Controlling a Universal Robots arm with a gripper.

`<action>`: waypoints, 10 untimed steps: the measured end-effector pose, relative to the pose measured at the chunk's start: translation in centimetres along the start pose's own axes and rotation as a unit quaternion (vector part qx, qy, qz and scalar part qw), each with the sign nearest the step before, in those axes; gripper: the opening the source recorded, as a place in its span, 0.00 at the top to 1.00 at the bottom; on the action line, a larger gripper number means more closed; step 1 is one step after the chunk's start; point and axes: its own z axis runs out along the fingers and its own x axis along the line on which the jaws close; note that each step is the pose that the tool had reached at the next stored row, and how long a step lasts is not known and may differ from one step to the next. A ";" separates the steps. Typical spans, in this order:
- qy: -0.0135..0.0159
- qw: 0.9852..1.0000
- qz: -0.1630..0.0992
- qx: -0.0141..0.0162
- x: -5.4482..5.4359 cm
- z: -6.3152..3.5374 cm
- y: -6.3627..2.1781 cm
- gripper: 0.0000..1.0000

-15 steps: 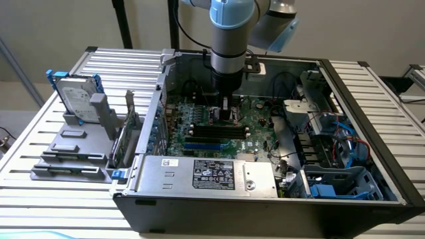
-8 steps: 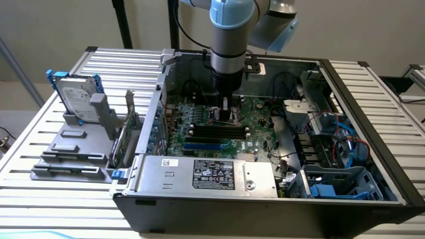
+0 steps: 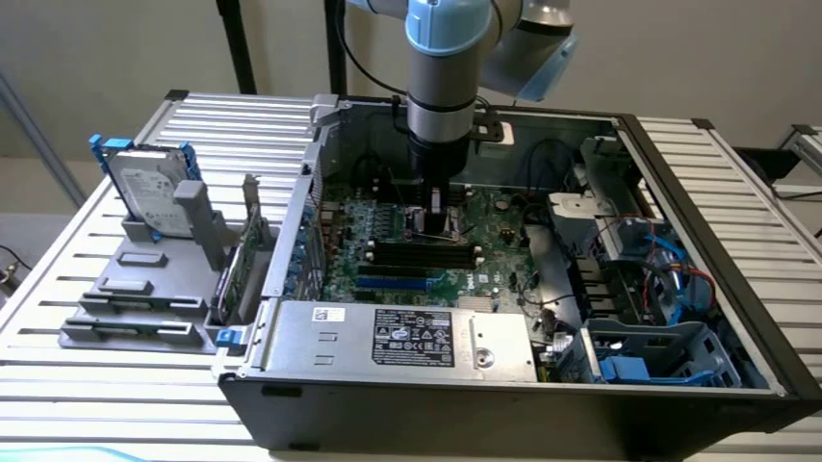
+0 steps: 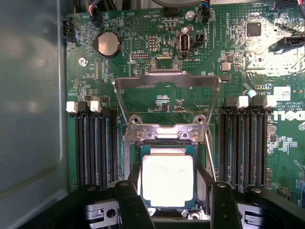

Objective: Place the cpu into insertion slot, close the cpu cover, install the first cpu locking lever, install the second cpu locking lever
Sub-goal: 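Place the cpu into insertion slot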

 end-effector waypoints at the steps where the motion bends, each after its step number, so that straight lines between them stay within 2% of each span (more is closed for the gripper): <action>1: -0.001 1.000 0.000 0.000 0.0 -0.01 0.00 0.46; 3: 0.000 1.000 0.000 0.000 0.0 0.00 0.00 0.38; 5: 0.000 1.000 0.000 0.000 0.0 0.00 0.00 0.38; 6: 0.000 1.000 0.000 0.000 0.0 0.00 0.00 0.32; 10: 0.000 1.000 0.000 0.001 0.0 -0.27 0.01 0.32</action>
